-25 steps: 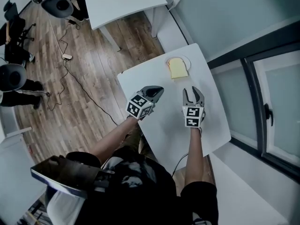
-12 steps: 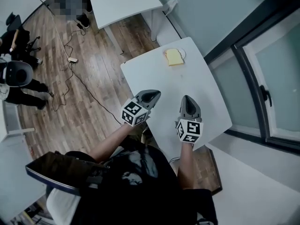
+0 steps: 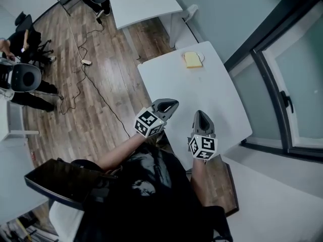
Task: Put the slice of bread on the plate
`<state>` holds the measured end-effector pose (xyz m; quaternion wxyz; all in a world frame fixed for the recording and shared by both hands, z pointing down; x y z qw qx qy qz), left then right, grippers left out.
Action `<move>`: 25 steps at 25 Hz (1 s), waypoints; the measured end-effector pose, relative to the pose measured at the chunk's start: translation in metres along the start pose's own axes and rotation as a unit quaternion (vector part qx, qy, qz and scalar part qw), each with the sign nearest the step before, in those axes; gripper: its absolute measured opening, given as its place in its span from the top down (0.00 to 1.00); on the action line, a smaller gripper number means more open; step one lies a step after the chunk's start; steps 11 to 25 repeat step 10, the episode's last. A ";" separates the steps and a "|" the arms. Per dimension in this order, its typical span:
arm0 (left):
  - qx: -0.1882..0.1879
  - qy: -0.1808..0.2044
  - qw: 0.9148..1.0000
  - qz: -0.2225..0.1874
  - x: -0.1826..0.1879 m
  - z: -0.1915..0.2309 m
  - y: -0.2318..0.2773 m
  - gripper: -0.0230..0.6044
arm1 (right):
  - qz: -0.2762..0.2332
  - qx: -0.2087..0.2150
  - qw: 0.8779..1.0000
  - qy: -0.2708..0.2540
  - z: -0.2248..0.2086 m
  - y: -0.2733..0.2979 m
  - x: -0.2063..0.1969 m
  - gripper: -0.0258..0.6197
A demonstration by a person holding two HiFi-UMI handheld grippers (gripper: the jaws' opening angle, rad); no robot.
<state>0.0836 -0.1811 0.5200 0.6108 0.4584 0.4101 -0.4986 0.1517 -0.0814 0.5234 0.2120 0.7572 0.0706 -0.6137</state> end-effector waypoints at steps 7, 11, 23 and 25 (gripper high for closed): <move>0.001 -0.002 1.000 0.003 -0.006 -0.015 -0.007 0.95 | 0.002 0.017 1.000 0.003 0.013 -0.015 -0.004 0.94; -0.002 -0.001 1.000 0.001 -0.005 -0.022 -0.009 0.95 | 0.004 0.023 1.000 -0.003 0.018 -0.021 -0.005 0.94; -0.002 -0.001 1.000 0.001 -0.005 -0.022 -0.009 0.95 | 0.004 0.023 1.000 -0.003 0.018 -0.021 -0.005 0.94; -0.002 -0.001 1.000 0.001 -0.005 -0.022 -0.009 0.95 | 0.004 0.023 1.000 -0.003 0.018 -0.021 -0.005 0.94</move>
Point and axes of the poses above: the fingertips, and each gripper's own axes: y forward along the fingers, z to its left, x out of its top, the point moved 2 cm from there along -y, backward along the fingers, and after that the axes turned 7 degrees about -z, right-handed, at the moved point
